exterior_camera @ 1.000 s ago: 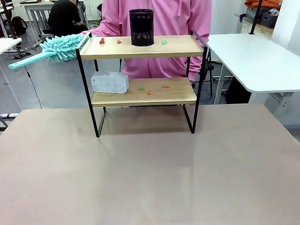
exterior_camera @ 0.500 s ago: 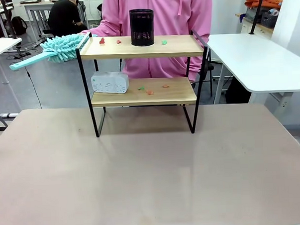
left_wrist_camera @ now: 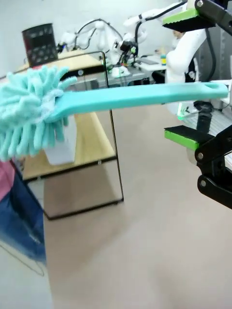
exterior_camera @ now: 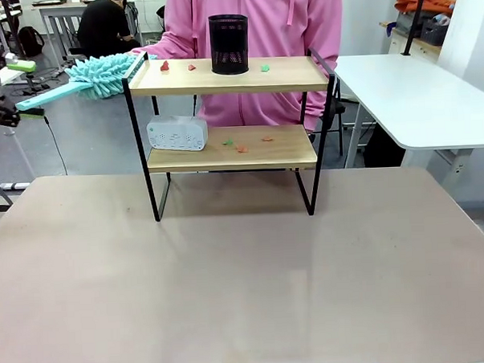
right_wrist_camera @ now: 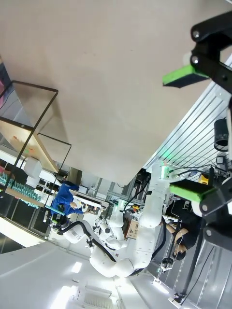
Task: Clean the shelf.
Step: Pick up the Duster from the human.
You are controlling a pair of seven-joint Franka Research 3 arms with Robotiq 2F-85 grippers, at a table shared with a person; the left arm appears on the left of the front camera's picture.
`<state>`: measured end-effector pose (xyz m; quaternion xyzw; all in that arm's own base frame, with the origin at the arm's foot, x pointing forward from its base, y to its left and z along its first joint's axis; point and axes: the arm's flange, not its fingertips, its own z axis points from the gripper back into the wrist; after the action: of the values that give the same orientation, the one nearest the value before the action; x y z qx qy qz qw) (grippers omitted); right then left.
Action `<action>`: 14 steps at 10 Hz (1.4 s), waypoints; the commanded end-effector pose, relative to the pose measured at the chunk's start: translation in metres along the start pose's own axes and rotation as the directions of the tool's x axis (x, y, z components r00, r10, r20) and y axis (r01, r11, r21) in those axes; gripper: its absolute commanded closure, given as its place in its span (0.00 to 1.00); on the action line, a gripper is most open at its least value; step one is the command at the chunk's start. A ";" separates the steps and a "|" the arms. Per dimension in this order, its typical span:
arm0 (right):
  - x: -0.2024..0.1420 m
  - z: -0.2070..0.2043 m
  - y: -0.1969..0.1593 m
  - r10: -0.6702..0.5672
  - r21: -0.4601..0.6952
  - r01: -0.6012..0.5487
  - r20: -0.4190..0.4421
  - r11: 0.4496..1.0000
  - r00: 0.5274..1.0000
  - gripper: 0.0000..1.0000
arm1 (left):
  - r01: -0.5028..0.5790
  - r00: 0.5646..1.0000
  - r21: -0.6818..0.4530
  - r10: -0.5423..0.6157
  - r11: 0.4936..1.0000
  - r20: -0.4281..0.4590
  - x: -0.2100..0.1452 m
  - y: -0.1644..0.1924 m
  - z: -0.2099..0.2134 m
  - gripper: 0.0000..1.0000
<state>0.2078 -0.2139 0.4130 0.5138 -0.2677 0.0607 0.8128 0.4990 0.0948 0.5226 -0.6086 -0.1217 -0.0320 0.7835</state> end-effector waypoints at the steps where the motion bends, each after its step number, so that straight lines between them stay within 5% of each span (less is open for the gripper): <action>1: 0.002 0.000 0.001 0.028 0.012 -0.028 0.017 1.000 0.999 0.00 | -0.035 0.999 -0.079 0.031 0.996 -0.044 0.011 0.000 -0.008 0.00; 4: 0.002 0.000 0.001 0.028 0.012 -0.028 0.017 1.000 0.999 0.00 | -0.109 0.989 -0.170 0.088 0.979 -0.122 0.026 0.016 -0.027 0.00; 11: 0.002 0.000 0.001 0.028 0.012 -0.028 0.017 1.000 0.999 0.00 | -0.138 0.990 -0.158 0.132 0.978 -0.048 0.031 0.031 -0.034 0.00; 12: 0.002 0.000 0.001 0.028 0.012 -0.028 0.017 1.000 0.999 0.00 | -0.123 0.992 -0.148 0.120 0.981 -0.029 0.030 0.030 -0.033 0.58; 13: 0.002 0.000 0.001 0.028 0.012 -0.028 0.017 1.000 0.999 0.00 | -0.113 0.994 -0.140 0.113 0.984 -0.007 0.030 0.029 -0.032 0.58; 14: 0.002 0.000 0.001 0.028 0.012 -0.028 0.017 1.000 0.999 0.00 | -0.108 0.994 -0.134 0.108 0.985 -0.005 0.029 0.029 -0.032 1.00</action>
<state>0.2076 -0.2140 0.4131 0.5137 -0.2681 0.0613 0.8127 0.5395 0.0793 0.4885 -0.6621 -0.0742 -0.0028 0.7457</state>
